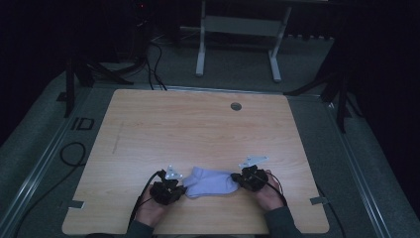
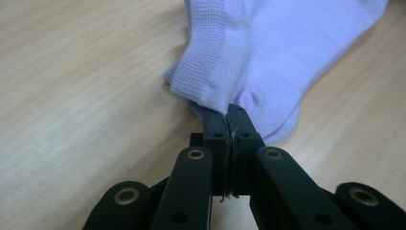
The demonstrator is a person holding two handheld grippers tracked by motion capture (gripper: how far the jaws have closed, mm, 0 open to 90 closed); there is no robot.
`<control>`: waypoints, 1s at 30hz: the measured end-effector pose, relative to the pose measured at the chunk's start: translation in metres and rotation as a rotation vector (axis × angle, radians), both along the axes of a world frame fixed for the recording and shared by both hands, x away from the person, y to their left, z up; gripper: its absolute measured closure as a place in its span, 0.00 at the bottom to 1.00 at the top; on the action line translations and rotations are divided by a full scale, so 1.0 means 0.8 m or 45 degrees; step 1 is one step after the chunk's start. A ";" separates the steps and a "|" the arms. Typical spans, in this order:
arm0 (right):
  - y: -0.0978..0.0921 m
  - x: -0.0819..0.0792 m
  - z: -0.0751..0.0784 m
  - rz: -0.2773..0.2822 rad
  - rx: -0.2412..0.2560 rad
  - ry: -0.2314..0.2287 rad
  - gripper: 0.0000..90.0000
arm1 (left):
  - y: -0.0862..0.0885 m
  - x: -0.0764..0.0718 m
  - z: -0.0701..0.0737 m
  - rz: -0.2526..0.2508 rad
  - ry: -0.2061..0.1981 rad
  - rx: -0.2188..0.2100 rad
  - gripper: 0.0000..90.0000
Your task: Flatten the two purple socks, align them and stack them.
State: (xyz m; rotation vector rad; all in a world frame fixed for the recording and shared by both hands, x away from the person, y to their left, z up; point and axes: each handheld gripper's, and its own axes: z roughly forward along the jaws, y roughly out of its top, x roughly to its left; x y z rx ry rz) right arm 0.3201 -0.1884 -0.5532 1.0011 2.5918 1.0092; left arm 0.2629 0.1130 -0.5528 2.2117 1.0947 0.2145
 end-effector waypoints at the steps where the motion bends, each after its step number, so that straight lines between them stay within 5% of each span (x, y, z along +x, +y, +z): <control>1: 0.000 0.000 0.000 -0.006 0.006 -0.002 0.99 | 0.000 0.001 0.000 0.003 -0.007 0.006 0.98; 10: 0.002 -0.005 -0.001 -0.058 0.012 -0.017 0.99 | -0.002 0.010 -0.002 0.033 -0.066 0.019 0.98; 16: 0.003 -0.007 -0.001 -0.106 0.023 -0.004 0.99 | 0.002 0.014 -0.003 0.059 -0.092 0.018 0.85; 21: 0.003 -0.011 0.002 -0.072 0.038 -0.039 0.92 | 0.010 0.015 0.003 0.080 -0.136 -0.045 0.70; 23: 0.000 -0.015 0.011 -0.058 0.108 -0.063 0.90 | 0.016 0.016 0.006 0.103 -0.148 -0.069 0.67; 30: -0.016 -0.017 0.025 -0.108 0.151 -0.128 0.89 | 0.032 0.018 0.010 0.165 -0.179 -0.066 0.64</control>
